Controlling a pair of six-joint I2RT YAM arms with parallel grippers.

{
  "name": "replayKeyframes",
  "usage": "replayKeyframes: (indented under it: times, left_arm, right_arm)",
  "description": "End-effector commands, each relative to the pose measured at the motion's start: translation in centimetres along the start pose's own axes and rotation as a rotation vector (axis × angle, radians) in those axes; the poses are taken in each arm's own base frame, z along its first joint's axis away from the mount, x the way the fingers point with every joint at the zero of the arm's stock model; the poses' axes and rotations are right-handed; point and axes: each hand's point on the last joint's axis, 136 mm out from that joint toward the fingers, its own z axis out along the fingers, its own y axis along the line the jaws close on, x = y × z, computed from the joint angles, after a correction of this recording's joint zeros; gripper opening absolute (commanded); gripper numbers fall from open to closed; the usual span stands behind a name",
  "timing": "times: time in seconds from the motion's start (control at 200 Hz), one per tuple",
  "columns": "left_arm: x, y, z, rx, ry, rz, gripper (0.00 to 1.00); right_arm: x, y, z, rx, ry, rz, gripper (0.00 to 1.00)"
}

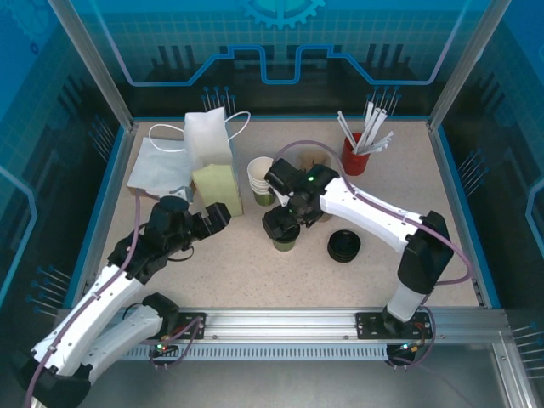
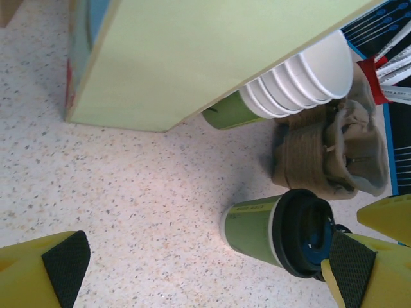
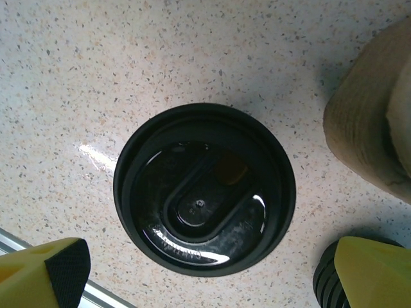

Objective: Pack the takeout coffee

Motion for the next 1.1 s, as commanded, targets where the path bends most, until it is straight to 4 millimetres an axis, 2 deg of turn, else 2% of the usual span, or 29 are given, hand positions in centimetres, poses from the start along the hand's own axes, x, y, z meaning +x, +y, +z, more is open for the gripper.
replayKeyframes:
  times: [0.0, 0.545, 1.096]
  left_arm:
    - [0.4, 1.3, 0.0, -0.033, -0.001, -0.019, 0.99]
    - [0.7, 1.1, 0.9, -0.034, 0.032, -0.016, 0.99]
    - [0.8, 1.3, 1.1, -0.038, 0.042, -0.022, 0.99]
  right_arm:
    - [0.4, 0.6, 0.2, 0.003, 0.053, -0.036, 1.0]
    - [0.4, 1.5, 2.5, -0.012, 0.139, -0.057, 1.0]
    - [0.6, 1.2, 4.0, 0.022, 0.183, -0.078, 1.0]
